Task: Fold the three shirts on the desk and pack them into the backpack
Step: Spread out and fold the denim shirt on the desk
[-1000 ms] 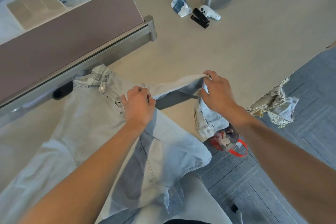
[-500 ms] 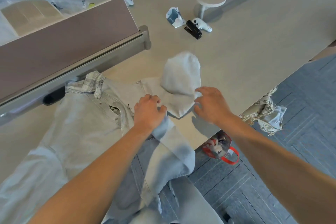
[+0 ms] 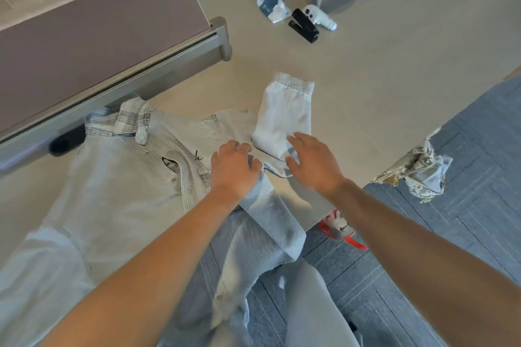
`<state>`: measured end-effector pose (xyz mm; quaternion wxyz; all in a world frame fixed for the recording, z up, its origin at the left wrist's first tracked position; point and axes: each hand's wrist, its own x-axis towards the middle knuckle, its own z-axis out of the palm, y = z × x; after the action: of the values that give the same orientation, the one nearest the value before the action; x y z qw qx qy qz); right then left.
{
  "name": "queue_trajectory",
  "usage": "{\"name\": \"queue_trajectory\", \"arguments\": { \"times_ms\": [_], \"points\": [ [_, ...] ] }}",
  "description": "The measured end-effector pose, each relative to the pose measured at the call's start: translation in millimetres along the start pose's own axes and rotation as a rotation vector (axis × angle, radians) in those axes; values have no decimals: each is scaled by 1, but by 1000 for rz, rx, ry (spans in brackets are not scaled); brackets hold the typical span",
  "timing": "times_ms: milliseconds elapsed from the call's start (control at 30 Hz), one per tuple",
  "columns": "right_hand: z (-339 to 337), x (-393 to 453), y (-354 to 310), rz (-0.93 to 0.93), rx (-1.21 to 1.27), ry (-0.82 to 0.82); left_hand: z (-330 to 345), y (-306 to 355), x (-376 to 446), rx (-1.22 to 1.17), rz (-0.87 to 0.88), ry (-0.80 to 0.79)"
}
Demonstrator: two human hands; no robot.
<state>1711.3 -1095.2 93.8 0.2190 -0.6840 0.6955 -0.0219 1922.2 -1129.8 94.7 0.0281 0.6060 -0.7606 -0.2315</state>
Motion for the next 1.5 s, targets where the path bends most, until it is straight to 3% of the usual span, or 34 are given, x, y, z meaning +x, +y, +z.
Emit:
{"name": "queue_trajectory", "arguments": {
  "times_ms": [233, 367, 633, 767, 867, 967, 1033, 1133, 1300, 1500],
  "points": [
    [30, 122, 25, -168, -89, 37, 47, -9, 45, 95, -79, 15],
    [58, 164, 63, -236, -128, 13, 82, 11, 78, 265, -237, -24],
    [18, 188, 184, 333, -58, 150, 113, 87, 156, 171, -290, -67],
    [0, 172, 210, 461, -170, 112, 126, 118, 194, 157, -225, -138],
    [1, 164, 203, 302, -82, 197, 129, 128, 206, 154, -191, -154],
    [11, 169, 190, -4, -47, 233, 122, 120, 198, 176, -204, -58],
    [22, 177, 180, -78, -66, 238, 121, 105, 187, 195, -278, -5],
    [33, 185, 172, -71, -121, 206, 131, 87, 178, 196, -360, -1],
    [43, 191, 176, -31, -209, 205, 153, 86, 190, 227, -366, 103],
    [46, 193, 176, 1, -228, 186, 153, 83, 196, 218, -350, 85]
  ]
}}
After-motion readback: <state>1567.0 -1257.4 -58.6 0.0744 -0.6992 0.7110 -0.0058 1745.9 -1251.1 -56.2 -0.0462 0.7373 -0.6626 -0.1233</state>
